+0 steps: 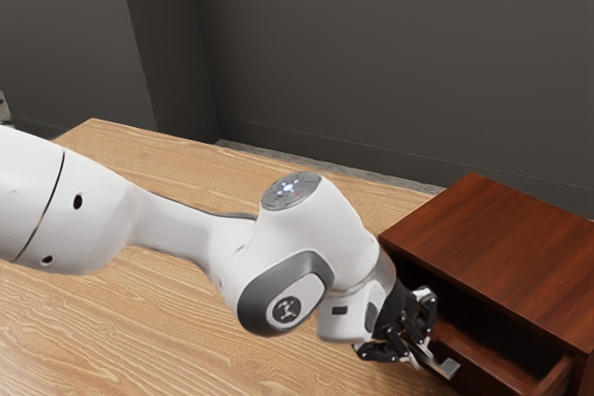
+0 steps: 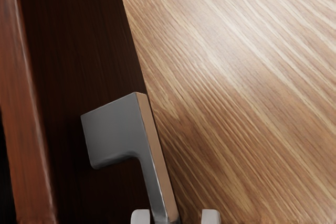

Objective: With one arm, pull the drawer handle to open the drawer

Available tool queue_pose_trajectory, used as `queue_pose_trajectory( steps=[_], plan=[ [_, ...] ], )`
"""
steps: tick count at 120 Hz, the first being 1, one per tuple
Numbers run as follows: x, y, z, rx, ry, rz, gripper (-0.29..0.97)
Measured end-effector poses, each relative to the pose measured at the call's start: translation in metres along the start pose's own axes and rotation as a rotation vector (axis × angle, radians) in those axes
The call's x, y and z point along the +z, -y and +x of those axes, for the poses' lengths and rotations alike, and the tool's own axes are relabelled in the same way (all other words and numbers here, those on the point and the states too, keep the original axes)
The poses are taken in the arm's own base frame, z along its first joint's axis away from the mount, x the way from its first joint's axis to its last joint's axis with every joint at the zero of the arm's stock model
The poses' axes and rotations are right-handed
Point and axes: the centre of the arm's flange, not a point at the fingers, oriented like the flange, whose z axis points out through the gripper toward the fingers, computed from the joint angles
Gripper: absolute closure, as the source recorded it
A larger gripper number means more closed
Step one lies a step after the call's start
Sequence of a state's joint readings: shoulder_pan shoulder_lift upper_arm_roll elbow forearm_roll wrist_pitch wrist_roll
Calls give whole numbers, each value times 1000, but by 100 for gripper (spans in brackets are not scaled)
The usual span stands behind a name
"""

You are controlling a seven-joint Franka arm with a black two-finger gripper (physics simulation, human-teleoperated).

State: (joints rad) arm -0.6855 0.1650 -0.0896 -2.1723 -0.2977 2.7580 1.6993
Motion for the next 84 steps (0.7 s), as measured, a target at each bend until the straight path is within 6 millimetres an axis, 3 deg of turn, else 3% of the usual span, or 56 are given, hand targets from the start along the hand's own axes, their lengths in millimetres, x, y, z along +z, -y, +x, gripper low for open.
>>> queue_pose_trajectory(
  steps=[28, 84],
  plan=[
    [-26, -32, 8, 19, 4, -5, 79],
    [-32, -77, 26, 19, -18, -47, 79]
  ],
)
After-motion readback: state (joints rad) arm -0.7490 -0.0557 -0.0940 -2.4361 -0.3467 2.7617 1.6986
